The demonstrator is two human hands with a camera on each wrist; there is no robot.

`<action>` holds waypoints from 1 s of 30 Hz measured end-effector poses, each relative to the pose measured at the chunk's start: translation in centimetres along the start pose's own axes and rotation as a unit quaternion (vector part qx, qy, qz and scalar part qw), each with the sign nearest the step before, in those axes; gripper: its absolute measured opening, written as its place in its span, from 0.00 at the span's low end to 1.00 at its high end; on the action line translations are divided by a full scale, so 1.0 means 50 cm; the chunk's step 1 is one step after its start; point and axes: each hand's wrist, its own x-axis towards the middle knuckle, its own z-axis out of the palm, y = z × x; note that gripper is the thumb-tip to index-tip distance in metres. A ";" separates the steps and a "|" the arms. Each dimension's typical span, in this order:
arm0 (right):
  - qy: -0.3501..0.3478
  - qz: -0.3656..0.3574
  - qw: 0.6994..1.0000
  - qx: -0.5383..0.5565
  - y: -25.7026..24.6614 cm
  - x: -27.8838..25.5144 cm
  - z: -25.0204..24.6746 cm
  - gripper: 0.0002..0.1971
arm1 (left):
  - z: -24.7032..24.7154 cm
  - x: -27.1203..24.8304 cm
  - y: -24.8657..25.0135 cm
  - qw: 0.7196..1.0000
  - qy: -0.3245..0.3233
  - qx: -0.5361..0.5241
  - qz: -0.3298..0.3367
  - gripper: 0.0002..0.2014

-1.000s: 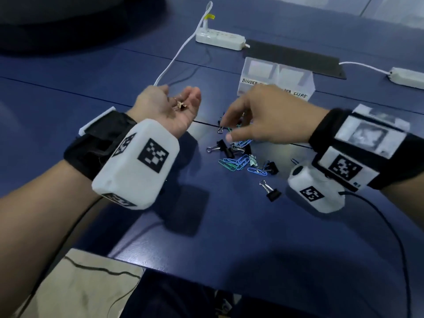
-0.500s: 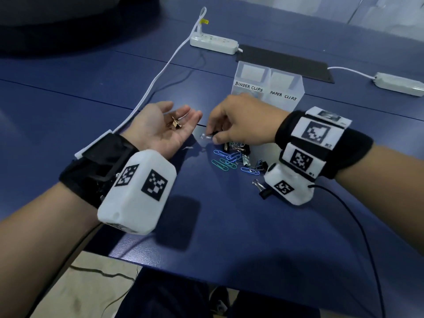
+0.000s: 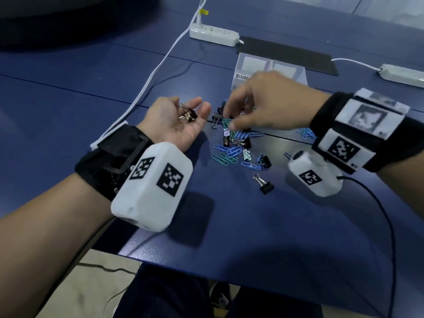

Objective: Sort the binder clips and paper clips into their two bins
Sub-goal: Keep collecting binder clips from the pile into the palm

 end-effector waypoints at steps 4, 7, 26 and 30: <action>-0.061 -0.013 0.997 -0.043 0.008 -0.007 0.038 0.14 | -0.006 0.003 0.012 1.000 0.006 0.006 0.019 0.22; -0.051 -0.019 0.997 -0.061 0.012 -0.002 0.047 0.12 | -0.006 0.003 0.013 1.000 0.004 0.017 0.020 0.22; -0.022 -0.021 0.999 -0.040 0.004 0.002 0.055 0.06 | -0.006 0.017 0.004 0.998 0.017 0.058 0.016 0.22; 0.053 0.015 0.998 0.044 0.004 0.008 0.026 0.11 | -0.007 0.017 0.001 0.997 0.013 0.069 0.008 0.20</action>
